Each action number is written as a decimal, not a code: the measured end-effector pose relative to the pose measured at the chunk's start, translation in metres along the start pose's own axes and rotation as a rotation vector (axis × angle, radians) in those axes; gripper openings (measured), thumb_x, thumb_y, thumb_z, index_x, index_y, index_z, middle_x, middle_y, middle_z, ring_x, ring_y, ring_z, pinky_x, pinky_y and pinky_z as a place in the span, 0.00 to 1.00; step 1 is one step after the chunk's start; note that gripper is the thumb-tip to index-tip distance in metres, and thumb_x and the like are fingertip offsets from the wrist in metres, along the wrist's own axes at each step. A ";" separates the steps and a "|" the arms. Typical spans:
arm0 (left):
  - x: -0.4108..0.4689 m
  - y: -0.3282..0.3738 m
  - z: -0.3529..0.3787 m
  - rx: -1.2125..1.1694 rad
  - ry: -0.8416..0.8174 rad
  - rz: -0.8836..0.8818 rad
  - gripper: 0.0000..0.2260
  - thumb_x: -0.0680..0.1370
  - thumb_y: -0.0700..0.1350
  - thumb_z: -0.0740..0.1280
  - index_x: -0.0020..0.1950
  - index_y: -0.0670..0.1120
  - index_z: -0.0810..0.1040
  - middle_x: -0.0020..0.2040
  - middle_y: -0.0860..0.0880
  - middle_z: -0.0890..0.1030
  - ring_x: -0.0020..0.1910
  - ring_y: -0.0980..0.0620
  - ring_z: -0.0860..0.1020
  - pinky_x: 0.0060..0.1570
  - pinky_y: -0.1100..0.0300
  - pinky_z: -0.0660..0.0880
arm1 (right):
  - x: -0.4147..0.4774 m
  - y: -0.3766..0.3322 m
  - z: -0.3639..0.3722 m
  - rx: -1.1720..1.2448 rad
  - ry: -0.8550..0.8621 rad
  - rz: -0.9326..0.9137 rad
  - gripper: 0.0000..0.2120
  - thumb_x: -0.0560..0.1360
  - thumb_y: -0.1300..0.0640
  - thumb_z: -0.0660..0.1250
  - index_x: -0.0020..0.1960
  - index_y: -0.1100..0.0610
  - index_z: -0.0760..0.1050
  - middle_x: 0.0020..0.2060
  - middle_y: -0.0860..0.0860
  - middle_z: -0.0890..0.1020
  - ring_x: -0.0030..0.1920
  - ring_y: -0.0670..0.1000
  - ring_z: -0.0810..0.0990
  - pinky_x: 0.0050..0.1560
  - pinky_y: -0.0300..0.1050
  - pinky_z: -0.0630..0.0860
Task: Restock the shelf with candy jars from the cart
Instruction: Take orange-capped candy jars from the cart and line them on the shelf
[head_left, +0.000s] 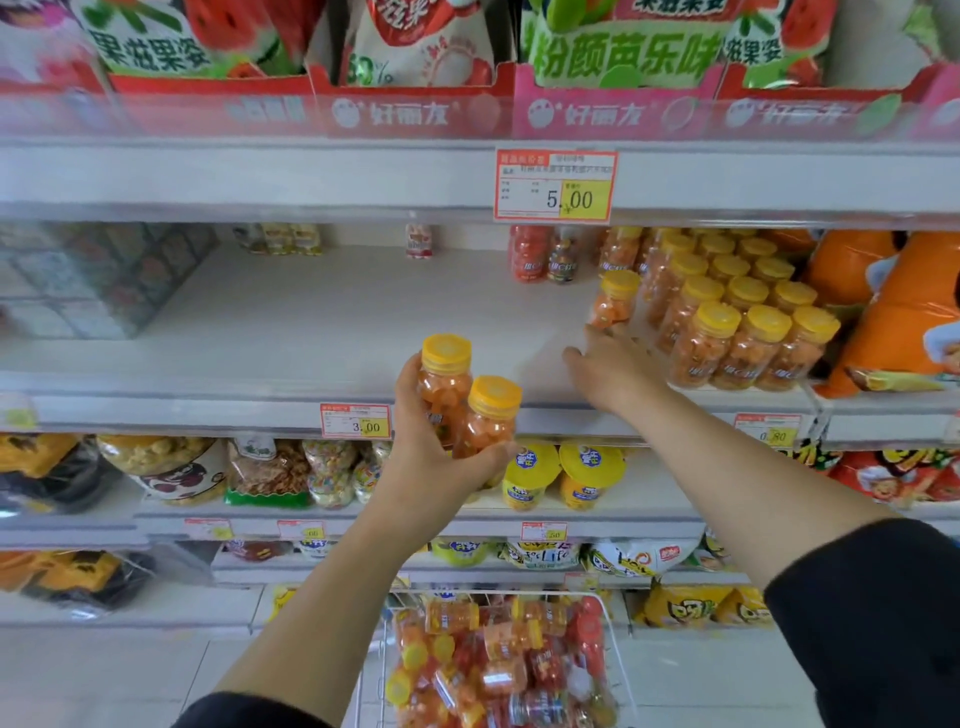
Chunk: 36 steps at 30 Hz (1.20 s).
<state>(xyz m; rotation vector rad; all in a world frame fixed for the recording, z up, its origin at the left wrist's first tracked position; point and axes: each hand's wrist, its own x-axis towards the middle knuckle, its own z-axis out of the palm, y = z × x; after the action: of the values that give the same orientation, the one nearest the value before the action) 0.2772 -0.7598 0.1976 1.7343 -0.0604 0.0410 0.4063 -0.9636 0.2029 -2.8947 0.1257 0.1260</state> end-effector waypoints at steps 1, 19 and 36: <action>0.001 -0.001 -0.001 0.002 0.006 -0.004 0.43 0.71 0.40 0.78 0.73 0.64 0.53 0.64 0.51 0.75 0.56 0.55 0.81 0.47 0.68 0.78 | 0.004 0.001 -0.001 0.000 0.000 0.001 0.25 0.82 0.46 0.51 0.74 0.57 0.63 0.75 0.60 0.62 0.71 0.62 0.64 0.67 0.57 0.63; 0.015 0.000 0.006 0.047 -0.011 -0.013 0.45 0.70 0.44 0.79 0.73 0.67 0.52 0.66 0.54 0.74 0.60 0.54 0.79 0.57 0.57 0.79 | 0.097 0.022 0.019 0.017 0.054 0.016 0.33 0.78 0.45 0.52 0.74 0.67 0.57 0.73 0.68 0.58 0.69 0.69 0.65 0.68 0.60 0.67; 0.020 0.002 0.027 -0.069 0.065 0.005 0.45 0.69 0.45 0.79 0.71 0.68 0.52 0.64 0.50 0.73 0.55 0.54 0.81 0.46 0.64 0.79 | -0.057 0.016 -0.010 1.185 -0.264 -0.252 0.14 0.79 0.53 0.65 0.64 0.49 0.77 0.56 0.48 0.83 0.58 0.49 0.82 0.60 0.52 0.78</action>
<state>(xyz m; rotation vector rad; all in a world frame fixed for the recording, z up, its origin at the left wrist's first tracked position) 0.2973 -0.7873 0.1961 1.6625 -0.0182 0.0986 0.3487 -0.9770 0.2142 -1.6736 -0.1646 0.2703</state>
